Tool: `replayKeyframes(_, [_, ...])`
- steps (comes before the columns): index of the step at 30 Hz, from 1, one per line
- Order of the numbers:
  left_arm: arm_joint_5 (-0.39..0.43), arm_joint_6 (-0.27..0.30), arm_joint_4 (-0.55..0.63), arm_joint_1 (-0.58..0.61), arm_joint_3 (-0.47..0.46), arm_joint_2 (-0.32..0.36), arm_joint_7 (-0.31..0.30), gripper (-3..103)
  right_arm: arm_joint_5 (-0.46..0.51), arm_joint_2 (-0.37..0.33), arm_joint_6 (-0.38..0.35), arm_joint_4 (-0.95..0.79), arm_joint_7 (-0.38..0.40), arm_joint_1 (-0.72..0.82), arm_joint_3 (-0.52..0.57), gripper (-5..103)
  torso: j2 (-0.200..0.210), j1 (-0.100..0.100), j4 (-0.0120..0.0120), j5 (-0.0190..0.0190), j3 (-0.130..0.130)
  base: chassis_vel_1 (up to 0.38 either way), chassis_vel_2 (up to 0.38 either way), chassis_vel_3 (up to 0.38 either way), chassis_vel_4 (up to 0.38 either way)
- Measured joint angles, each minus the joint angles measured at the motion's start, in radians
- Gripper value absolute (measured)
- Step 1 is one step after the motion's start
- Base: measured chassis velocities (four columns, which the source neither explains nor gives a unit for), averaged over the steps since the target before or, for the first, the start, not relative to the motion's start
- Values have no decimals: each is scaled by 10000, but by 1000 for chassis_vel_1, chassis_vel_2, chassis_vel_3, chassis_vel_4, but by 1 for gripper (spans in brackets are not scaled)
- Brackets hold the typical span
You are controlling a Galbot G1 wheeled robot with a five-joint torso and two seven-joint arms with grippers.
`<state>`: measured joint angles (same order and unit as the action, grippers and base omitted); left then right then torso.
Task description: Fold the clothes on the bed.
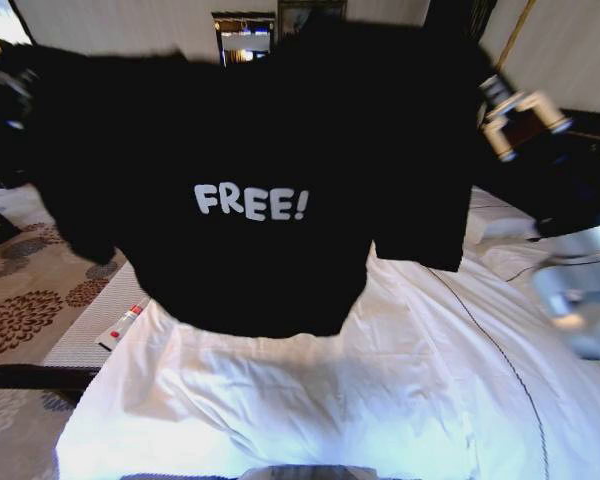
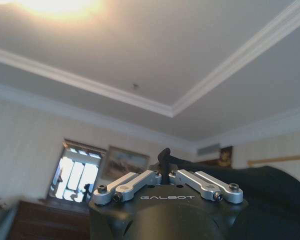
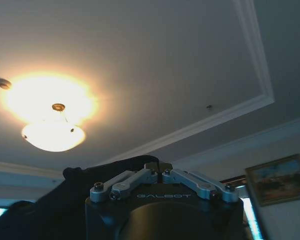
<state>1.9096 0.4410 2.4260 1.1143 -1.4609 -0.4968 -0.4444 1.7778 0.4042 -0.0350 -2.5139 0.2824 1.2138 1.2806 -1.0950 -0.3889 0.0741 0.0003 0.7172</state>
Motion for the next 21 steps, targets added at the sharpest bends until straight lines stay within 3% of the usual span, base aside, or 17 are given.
replayKeyframes(3, [532, 295, 234, 773, -745, -57, -96, 1, 300, -117, -435, 23, 421, 285, 614, 0, 0, 0, -5, 3, 0, 0, 0, 0, 0])
replayKeyframes(6, [-17, 773, 492, 1563, -358, -415, -255, 1, 210, 117, -861, 49, 1047, 385, 181, 0, -1, 1, -10, -6, 1, 0, 0, 0, 0])
replayKeyframes(8, [-900, 1050, 598, 1866, 566, -729, -316, 1, -51, 548, -1233, 64, 1553, 628, -608, 0, -1, 0, -12, -11, 2, 0, 0, 0, 0])
replayKeyframes(10, [-2236, 1442, 603, 2334, 2186, -1158, -353, 1, -297, 1401, -1963, 111, 2485, 1146, -2187, 0, 1, -3, -1, -2, 3, 0, 0, 0, 0])
replayKeyframes(11, [-2236, 1442, 603, 2334, 2186, -1158, -353, 1, -297, 1401, -1963, 111, 2485, 1146, -2187, 0, 1, -3, -1, -2, 3, 0, 0, 0, 0])
replayKeyframes(12, [-2680, 1551, 540, 2592, 2662, -1286, -316, 1, -306, 1628, -2202, 127, 2876, 1158, -2894, 0, 1, -3, 4, 2, 4, 0, 0, 0, 0])
replayKeyframes(14, [-3670, 1746, 227, 2888, 3917, -1506, -251, 1, -532, 2073, -2677, 132, 3365, 1055, -4555, 0, 2, -3, -10, 5, 4, 0, 0, 0, 0])
replayKeyframes(15, [-4915, 1792, -435, 2760, 5511, -1635, -155, 1, -1083, 2444, -3030, 174, 3544, 979, -6049, 0, 1, -3, -12, 2, 4, 0, 0, 0, 0])
replayKeyframes(16, [-5433, 1794, -798, 2577, 6166, -1687, -110, 1, -1364, 2569, -3106, 267, 3566, 921, -6549, 0, 1, -3, -11, -3, 4, 0, 0, 0, 0])
replayKeyframes(17, [-5433, 1794, -798, 2577, 6166, -1687, -110, 1, -1364, 2569, -3106, 267, 3566, 921, -6549, 0, 1, -3, -11, -3, 4, 0, 0, 0, 0])
replayKeyframes(18, [-6419, 1764, -1756, 1866, 7660, -1865, 55, 1, -2214, 2900, -3183, 981, 3562, 679, -7728, 0, 1, -2, -9, -10, 4, 0, 0, 0, 0])
replayKeyframes(19, [-6531, 1755, -1884, 1766, 7826, -1892, 58, 1, -2321, 2939, -3184, 1086, 3554, 642, -7855, 0, 1, -2, -8, -9, 3, 0, 0, 0, 0])
replayKeyframes(21, [-7624, 1634, -3365, 587, 9633, -2363, 174, 1, -3358, 3392, -3134, 2359, 3270, -37, -9237, 0, 3, -3, -4, -10, 5, 0, 0, 0, 0])
